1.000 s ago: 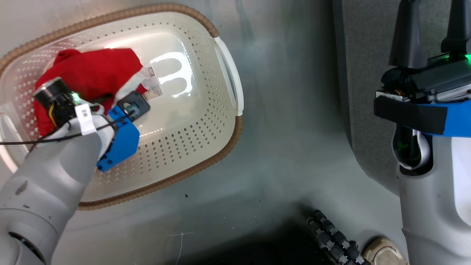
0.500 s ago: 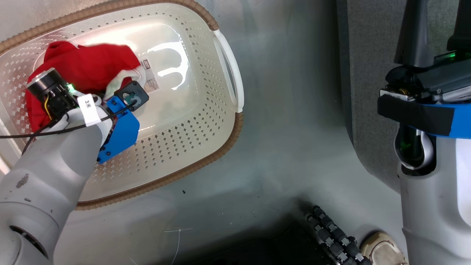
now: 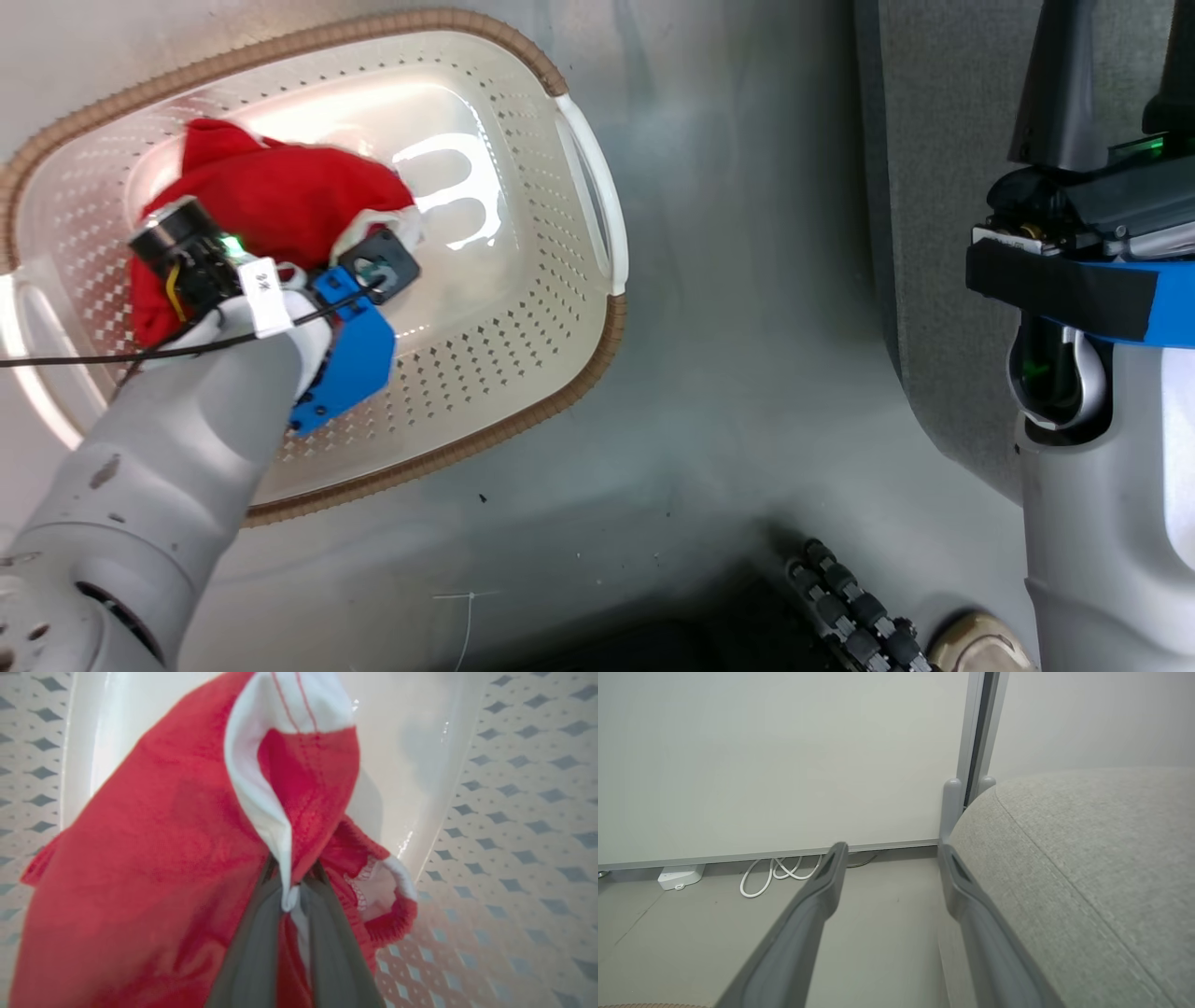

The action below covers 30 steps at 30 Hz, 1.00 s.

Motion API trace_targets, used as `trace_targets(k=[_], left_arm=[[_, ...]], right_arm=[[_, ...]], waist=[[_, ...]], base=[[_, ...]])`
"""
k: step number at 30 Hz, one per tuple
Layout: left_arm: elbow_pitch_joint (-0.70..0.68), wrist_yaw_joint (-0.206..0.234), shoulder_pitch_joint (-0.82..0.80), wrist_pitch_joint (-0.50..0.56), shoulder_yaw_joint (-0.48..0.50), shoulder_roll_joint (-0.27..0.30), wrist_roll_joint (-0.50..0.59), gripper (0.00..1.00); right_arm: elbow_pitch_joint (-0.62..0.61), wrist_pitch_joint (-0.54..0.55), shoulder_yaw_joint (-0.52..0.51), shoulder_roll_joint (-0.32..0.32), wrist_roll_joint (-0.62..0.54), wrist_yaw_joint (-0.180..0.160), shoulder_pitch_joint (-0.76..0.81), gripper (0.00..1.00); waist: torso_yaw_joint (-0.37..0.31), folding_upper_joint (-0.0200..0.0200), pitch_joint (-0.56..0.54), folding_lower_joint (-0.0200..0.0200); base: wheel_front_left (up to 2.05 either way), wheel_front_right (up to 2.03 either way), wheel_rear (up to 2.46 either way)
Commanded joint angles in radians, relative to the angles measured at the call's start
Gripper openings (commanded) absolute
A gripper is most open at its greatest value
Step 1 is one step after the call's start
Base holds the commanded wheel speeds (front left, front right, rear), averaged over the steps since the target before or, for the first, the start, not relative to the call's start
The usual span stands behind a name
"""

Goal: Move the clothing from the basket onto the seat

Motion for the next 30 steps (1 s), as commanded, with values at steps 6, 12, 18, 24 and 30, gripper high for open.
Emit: trace_targets(k=[6, 12, 18, 24, 30], left_arm=[[-0.012, -0.005, 0.034, -0.061, 0.004, -0.054, -0.034, 0.0], [-0.029, -0.008, 0.071, -0.131, 0.004, -0.102, -0.061, 0.0], [-0.053, -0.01, 0.119, -0.198, 0.017, -0.134, -0.115, 0.0], [-0.095, -0.01, 0.155, -0.248, 0.021, -0.148, -0.168, 0.0], [-0.17, -0.01, 0.196, -0.297, 0.028, -0.155, -0.234, 0.0]], right_arm=[[0.019, 0.0, -0.016, -0.018, -0.01, 0.0, 0.022, 1.0], [0.04, 0.0, -0.024, -0.035, -0.014, 0.0, 0.046, 1.0], [0.064, 0.0, -0.034, -0.053, -0.018, 0.0, 0.076, 1.0], [0.085, 0.0, -0.045, -0.07, -0.024, 0.0, 0.112, 1.0], [0.114, 0.0, -0.061, -0.086, -0.026, 0.0, 0.168, 1.0]], waist=[[0.04, -0.0001, -0.064, 0.0], [0.082, -0.0001, -0.142, 0.0], [0.123, -0.0001, -0.227, 0.0], [0.159, -0.0001, -0.301, 0.0], [0.201, -0.0001, -0.412, 0.0]], base=[[0.0, 0.0, 0.0], [0.0, 0.0, 0.0], [0.0, 0.0, 0.0], [0.0, 0.0, 0.0], [0.0, 0.0, 0.0]])
